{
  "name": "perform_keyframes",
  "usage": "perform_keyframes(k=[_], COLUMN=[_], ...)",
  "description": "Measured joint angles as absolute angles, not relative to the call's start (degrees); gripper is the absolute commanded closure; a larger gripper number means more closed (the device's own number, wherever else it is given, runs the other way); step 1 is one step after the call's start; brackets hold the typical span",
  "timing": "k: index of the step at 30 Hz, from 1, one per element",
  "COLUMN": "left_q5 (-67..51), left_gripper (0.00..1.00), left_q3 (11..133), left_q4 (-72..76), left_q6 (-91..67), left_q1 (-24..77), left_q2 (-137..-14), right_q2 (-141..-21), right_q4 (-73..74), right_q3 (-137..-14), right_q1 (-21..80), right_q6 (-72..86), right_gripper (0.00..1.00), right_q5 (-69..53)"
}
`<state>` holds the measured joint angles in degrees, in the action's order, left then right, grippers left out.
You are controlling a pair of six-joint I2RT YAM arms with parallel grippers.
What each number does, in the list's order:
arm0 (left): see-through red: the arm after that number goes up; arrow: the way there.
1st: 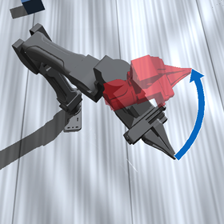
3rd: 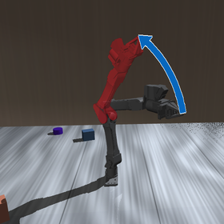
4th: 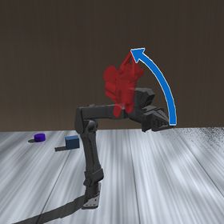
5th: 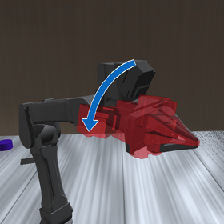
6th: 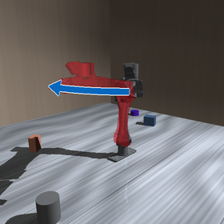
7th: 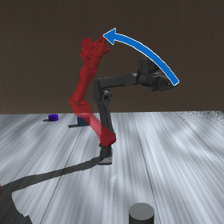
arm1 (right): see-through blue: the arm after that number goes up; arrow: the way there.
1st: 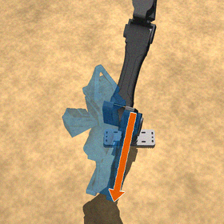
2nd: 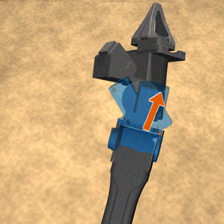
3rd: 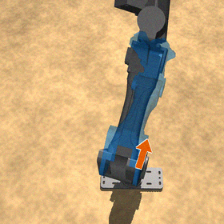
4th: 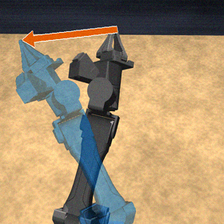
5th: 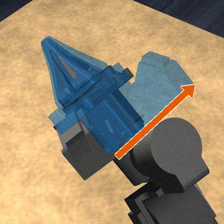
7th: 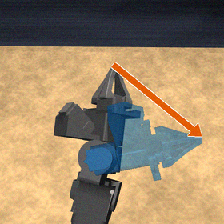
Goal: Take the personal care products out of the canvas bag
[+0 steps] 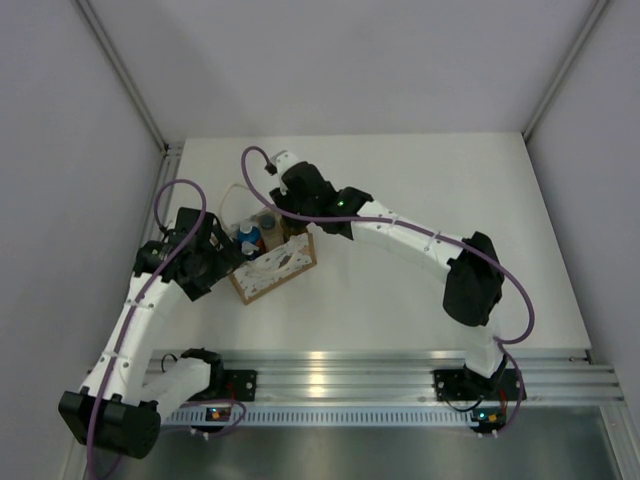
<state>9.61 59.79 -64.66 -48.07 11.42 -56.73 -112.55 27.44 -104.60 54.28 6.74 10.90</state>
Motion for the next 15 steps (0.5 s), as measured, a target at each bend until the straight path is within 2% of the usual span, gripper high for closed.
perform_keyframes(k=[6,7,9,15], left_q5=[9.6,9.6,9.6,9.6], left_gripper=[0.01,0.01,0.01,0.02], left_q3=[59.8,59.8,59.8,59.8], left_q4=[-64.7,-64.6,-64.7,-64.7], left_q6=[-48.1,-48.1,-48.1,-48.1], left_q1=[11.4,11.4,11.4,11.4], left_q2=[-56.7,-56.7,-56.7,-56.2], right_q2=[-112.6,-112.6,-112.6,-112.6], right_q4=[27.3,27.3,27.3,27.3], right_q3=[-104.2,-104.2,-104.2,-104.2], right_q1=[54.3,54.3,54.3,54.4], right_q6=[7.1,7.1,7.1,7.0], right_gripper=[0.74,0.86,0.99,1.0], right_q5=[10.9,10.9,10.9,10.9])
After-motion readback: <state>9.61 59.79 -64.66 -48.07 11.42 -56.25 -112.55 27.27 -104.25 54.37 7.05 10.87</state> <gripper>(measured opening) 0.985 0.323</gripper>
